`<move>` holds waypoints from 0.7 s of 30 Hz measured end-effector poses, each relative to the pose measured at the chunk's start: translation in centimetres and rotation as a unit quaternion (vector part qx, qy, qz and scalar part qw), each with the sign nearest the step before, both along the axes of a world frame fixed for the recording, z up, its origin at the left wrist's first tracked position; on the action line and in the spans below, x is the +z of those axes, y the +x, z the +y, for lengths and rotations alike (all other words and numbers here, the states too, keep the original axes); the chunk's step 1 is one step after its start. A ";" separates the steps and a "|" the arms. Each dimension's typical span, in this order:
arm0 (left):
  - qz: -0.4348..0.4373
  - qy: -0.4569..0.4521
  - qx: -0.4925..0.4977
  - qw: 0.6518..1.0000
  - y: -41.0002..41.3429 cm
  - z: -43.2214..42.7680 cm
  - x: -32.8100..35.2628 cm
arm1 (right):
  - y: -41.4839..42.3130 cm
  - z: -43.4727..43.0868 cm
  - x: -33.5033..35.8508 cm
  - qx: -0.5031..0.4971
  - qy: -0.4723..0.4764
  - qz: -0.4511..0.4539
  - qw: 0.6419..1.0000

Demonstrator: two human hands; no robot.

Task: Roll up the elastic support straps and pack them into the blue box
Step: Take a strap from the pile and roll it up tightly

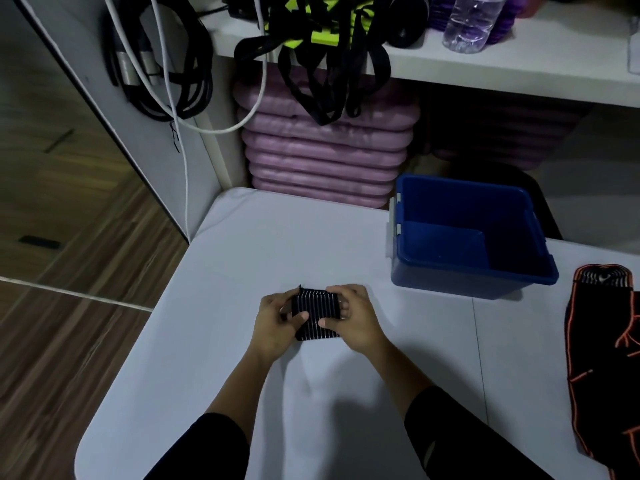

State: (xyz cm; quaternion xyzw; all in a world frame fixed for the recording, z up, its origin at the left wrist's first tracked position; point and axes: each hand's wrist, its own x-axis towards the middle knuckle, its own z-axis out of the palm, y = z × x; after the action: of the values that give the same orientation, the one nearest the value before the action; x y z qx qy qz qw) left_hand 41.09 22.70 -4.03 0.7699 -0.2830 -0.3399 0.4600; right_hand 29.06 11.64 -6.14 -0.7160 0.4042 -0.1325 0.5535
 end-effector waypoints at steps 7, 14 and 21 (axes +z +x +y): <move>0.032 -0.012 0.010 0.999 0.7 0.5 1.1 | 0.1 0.2 1.2 0.009 0.022 -0.014 1.000; 0.048 -0.045 0.122 0.990 2.5 -0.4 1.5 | 2.7 0.0 1.9 -0.020 0.012 -0.043 0.999; 0.013 -0.041 0.217 0.975 8.7 -2.4 2.4 | 11.1 -1.1 2.0 -0.047 0.007 -0.054 0.997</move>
State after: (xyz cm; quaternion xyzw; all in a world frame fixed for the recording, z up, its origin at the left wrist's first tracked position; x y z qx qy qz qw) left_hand 49.77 20.29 -1.68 0.7892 -0.1173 -0.2299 0.5572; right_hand 40.19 10.54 -4.15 -0.6842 0.4074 -0.1939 0.5730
